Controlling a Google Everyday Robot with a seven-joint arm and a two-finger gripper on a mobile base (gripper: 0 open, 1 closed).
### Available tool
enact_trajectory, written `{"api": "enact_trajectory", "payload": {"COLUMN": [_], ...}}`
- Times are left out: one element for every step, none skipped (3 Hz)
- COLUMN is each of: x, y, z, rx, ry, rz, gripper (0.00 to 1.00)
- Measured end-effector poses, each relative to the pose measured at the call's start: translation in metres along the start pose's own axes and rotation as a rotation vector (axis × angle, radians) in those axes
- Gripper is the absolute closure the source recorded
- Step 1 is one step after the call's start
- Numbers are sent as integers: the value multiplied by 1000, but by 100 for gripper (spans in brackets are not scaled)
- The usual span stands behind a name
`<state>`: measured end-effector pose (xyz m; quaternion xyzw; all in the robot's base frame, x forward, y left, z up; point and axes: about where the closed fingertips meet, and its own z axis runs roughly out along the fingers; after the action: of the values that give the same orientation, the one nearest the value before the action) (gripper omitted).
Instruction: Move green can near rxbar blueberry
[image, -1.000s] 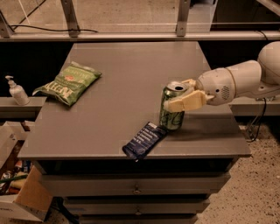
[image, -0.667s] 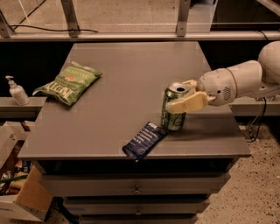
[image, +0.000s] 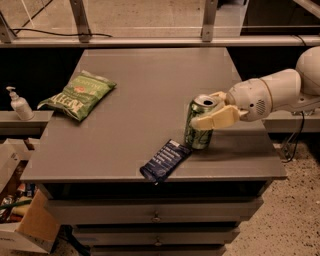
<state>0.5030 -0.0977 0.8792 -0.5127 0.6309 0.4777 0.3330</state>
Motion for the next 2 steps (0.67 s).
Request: {"api": "enact_trajectory", "payload": {"x": [0,3], "y": [0,2], "z": [0,4], "rx": [0,-10], "ry": [0,-1], "rz": [0,7], "gripper": [36,12]}}
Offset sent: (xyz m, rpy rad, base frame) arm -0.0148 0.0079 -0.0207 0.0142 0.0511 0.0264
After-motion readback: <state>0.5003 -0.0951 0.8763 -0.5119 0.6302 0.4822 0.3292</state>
